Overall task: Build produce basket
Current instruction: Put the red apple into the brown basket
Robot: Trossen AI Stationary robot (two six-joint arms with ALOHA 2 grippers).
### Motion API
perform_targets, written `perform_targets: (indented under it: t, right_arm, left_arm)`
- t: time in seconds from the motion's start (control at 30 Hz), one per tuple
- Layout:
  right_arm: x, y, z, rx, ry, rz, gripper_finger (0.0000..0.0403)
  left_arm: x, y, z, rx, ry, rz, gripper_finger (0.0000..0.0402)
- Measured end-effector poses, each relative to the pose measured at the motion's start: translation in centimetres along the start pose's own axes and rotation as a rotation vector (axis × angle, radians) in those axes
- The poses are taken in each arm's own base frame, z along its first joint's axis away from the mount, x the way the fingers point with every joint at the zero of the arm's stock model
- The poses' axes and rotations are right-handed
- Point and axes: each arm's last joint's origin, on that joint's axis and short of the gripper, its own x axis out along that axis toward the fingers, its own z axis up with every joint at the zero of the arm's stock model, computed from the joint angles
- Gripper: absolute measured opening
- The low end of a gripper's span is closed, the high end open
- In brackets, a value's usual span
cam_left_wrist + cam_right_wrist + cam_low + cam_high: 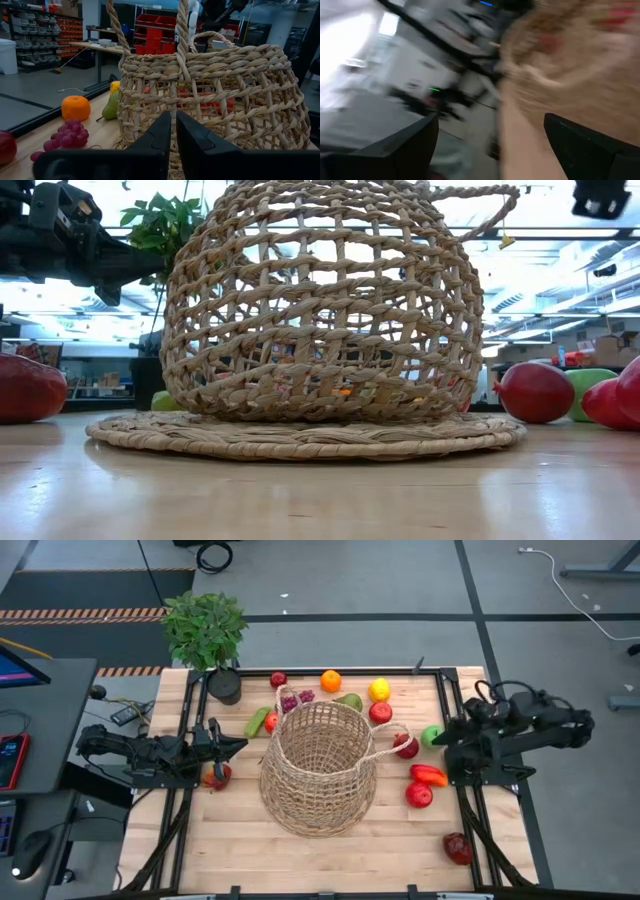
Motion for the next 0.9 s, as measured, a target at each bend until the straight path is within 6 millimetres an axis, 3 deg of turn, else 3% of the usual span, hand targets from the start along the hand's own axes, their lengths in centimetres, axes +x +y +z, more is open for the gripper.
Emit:
perform_targets:
  t: [0.17, 0.4, 0.6, 0.9]
  right_arm:
    - [-0.8, 0.1, 0.3, -0.018, 0.116, -0.24, 0.0365]
    - [1.9, -0.7, -0.3, -0.021, 0.361, -0.406, 0.0365]
    - [4.1, -1.0, -1.1, -0.045, 0.58, -0.46, 0.0365]
    - [5.0, -0.4, -2.7, -0.144, 0.677, -0.527, 0.0365]
  left_arm:
    - [0.0, 0.0, 0.0, -0.001, 0.0, 0.0, 0.0031]
    - [0.0, 0.0, 0.0, 0.0, 0.0, 0.0, 0.0031]
    - [0.0, 0.0, 0.0, -0.001, 0.0, 0.0, 0.0036]
    - [0.0, 0.0, 0.0, -0.001, -0.001, 0.001, 0.0028]
